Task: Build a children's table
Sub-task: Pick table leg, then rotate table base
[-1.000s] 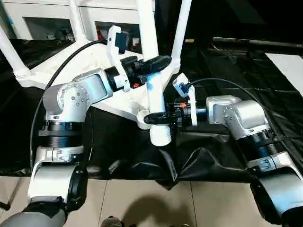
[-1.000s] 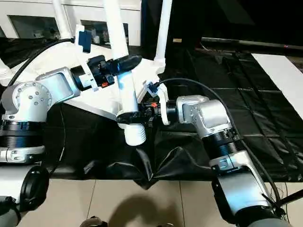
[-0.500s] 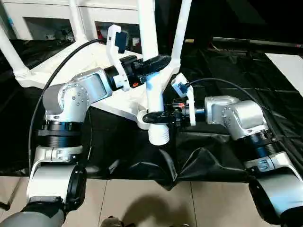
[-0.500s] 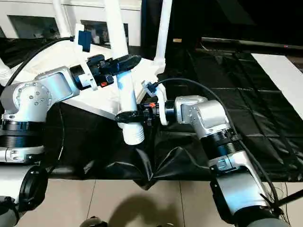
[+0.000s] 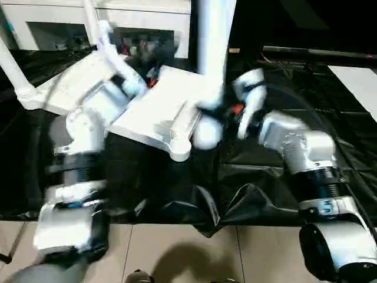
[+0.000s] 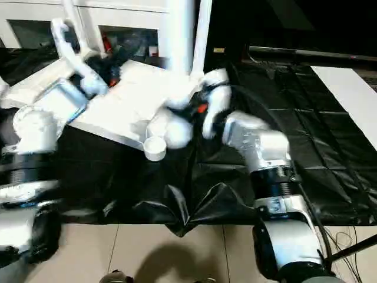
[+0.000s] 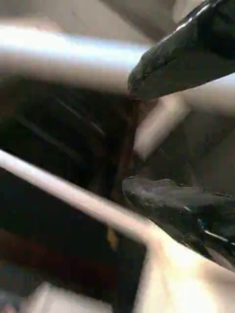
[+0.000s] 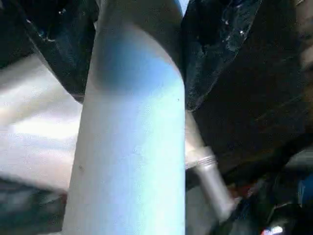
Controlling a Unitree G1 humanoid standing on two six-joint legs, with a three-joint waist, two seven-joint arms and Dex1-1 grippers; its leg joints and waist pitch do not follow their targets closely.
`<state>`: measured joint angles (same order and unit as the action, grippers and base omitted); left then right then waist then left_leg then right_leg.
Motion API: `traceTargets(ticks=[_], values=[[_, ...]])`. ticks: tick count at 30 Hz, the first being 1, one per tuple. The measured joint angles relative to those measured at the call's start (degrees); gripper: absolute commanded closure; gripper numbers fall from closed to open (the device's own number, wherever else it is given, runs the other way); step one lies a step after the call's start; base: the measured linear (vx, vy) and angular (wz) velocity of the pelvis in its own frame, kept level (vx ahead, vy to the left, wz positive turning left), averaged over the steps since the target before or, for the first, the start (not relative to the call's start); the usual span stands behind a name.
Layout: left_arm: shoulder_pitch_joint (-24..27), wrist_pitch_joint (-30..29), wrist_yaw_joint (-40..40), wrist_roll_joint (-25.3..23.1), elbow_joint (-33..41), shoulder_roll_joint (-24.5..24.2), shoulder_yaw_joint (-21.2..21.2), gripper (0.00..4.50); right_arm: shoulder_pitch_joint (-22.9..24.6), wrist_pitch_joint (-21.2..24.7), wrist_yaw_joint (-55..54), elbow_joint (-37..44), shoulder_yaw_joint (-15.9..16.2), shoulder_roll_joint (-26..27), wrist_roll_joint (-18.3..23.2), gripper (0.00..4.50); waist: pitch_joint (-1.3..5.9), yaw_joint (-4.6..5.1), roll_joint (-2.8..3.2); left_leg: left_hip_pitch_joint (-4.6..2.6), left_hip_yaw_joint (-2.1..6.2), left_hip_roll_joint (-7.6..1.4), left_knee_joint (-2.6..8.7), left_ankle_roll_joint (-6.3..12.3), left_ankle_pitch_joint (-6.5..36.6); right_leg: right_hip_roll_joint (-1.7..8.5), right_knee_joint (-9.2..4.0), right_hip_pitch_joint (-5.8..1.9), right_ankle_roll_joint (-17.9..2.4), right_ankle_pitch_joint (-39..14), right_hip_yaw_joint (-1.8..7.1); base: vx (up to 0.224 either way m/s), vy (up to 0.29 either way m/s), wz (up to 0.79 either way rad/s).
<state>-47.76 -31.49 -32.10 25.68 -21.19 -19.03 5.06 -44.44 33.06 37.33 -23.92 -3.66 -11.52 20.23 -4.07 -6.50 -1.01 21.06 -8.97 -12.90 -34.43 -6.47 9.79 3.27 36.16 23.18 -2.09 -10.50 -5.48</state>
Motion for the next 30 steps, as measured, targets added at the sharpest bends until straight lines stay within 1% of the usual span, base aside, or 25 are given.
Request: traceTargets(ticks=[2,3,5,6,7,9,10,12,14,16,18,21,27,30], values=[[0.6,1.9,-2.9,-7.6,-2.4,-3.7,-8.5,1.58,1.1,-1.1,-2.5,0.0,-0.6,0.0,-0.9,2.64,-0.01,-0.01,0.05,0.07,-0.02,0.02,0.0,0.0,0.0,0.02,0.0,0.0,0.0,0.0,0.01,0.0,0.0,0.0],[0.9,2.9,-4.7,-11.3,-4.0,-5.4,-12.9,1.31,1.8,-1.2,-3.6,0.0,-0.6,0.1,-1.4,2.64,-0.01,0.02,0.05,0.08,-0.02,0.03,-0.02,0.0,0.0,0.02,0.0,0.0,0.0,0.0,0.03,0.0,0.0,0.0],[1.0,5.6,-9.7,-16.7,-6.1,-8.3,-20.3,1.24,3.1,-1.2,-4.6,0.5,-0.5,-0.1,-2.6,2.64,-0.02,0.14,0.09,0.08,-0.03,0.03,-0.02,0.0,0.0,0.03,-0.02,0.0,0.0,0.0,0.04,0.0,0.0,0.0],[0.9,7.3,-13.1,-19.9,-7.5,-10.1,-24.4,1.24,4.5,-1.2,-4.8,1.4,-0.3,-0.7,-3.1,2.64,-0.03,0.2,0.13,0.09,-0.03,0.04,0.0,0.0,0.0,0.03,-0.03,0.0,0.0,0.0,0.04,0.0,0.0,0.0],[0.9,7.8,-14.4,-21.3,-8.6,-10.7,-25.9,1.24,5.1,-1.2,-4.9,1.4,-0.4,-1.1,-3.3,2.64,-0.06,0.28,0.18,0.1,-0.03,0.05,-0.01,0.0,0.0,0.03,-0.03,0.01,0.0,0.0,0.04,0.0,0.0,0.0],[0.4,10.9,-16.5,-26.1,-11.9,-11.8,-29.9,0.91,7.1,-0.8,-5.2,3.3,-0.4,-2.0,-3.9,2.64,-0.06,0.41,0.27,0.09,-0.03,0.05,0.0,-0.01,0.0,0.02,-0.02,0.02,0.0,0.0,0.04,0.0,0.0,0.0],[-0.1,12.4,-16.2,-28.4,-14.0,-11.9,-31.3,0.91,7.6,-0.7,-5.6,4.0,-0.4,-2.2,-3.9,2.64,-0.07,0.56,0.31,0.09,-0.02,0.05,0.0,-0.01,0.0,0.02,-0.01,0.02,0.0,0.0,0.04,0.0,0.0,0.0],[-0.8,14.5,-15.1,-32.1,-17.4,-11.8,-32.9,0.85,8.2,-0.6,-6.2,5.2,-0.5,-2.3,-3.9,2.64,-0.07,1.01,0.31,0.07,-0.02,0.05,0.0,-0.02,0.0,0.02,0.02,0.01,0.0,0.0,0.04,0.0,0.0,0.0],[-1.9,15.7,-14.5,-33.6,-19.6,-11.6,-33.7,0.86,8.3,-0.6,-6.8,5.6,-0.6,-2.3,-3.9,2.64,-0.07,1.29,0.31,0.05,-0.02,0.06,-0.01,-0.02,0.0,0.02,0.02,0.01,0.0,0.1,0.04,0.0,0.0,0.0],[-4.2,17.8,-13.5,-35.1,-23.2,-11.2,-34.5,0.86,8.3,-0.6,-7.4,5.8,-0.8,-2.2,-3.9,2.64,-0.06,1.38,0.31,0.03,-0.02,0.06,-0.01,-0.02,0.0,0.02,0.02,-0.01,0.0,0.1,0.04,0.0,0.0,0.0],[-5.7,19.9,-12.0,-35.6,-26.0,-10.3,-34.5,0.88,8.3,-0.6,-7.8,5.8,-0.8,-2.1,-3.9,2.64,-0.03,1.37,0.35,0.01,-0.02,0.07,-0.02,-0.02,0.0,0.02,0.02,-0.03,0.0,0.1,0.05,0.0,0.0,0.0],[-6.5,22.7,-10.3,-36.1,-30.0,-8.3,-34.9,0.88,8.3,-0.9,-8.1,5.8,-0.8,-1.6,-3.9,2.64,-0.03,1.35,0.34,0.01,-0.02,0.07,-0.02,-0.02,0.0,0.02,0.02,-0.03,0.0,0.1,0.05,0.0,0.0,0.0],[-6.9,24.8,-10.3,-37.4,-37.0,-5.6,-34.7,0.88,8.3,-0.9,-8.2,5.7,-0.5,-1.4,-4.0,2.64,-0.04,1.31,0.32,0.05,-0.02,0.07,-0.02,-0.01,0.0,0.02,-0.01,-0.02,0.0,0.1,0.05,0.0,0.0,0.0],[-8.2,25.8,-10.5,-37.9,-40.0,-4.6,-34.5,0.88,8.2,-0.9,-8.1,5.7,-0.3,-1.4,-4.0,2.64,-0.03,1.29,0.33,0.03,-0.02,0.07,-0.03,0.0,0.0,0.03,-0.02,-0.02,0.0,0.1,0.06,0.0,0.0,0.0]])
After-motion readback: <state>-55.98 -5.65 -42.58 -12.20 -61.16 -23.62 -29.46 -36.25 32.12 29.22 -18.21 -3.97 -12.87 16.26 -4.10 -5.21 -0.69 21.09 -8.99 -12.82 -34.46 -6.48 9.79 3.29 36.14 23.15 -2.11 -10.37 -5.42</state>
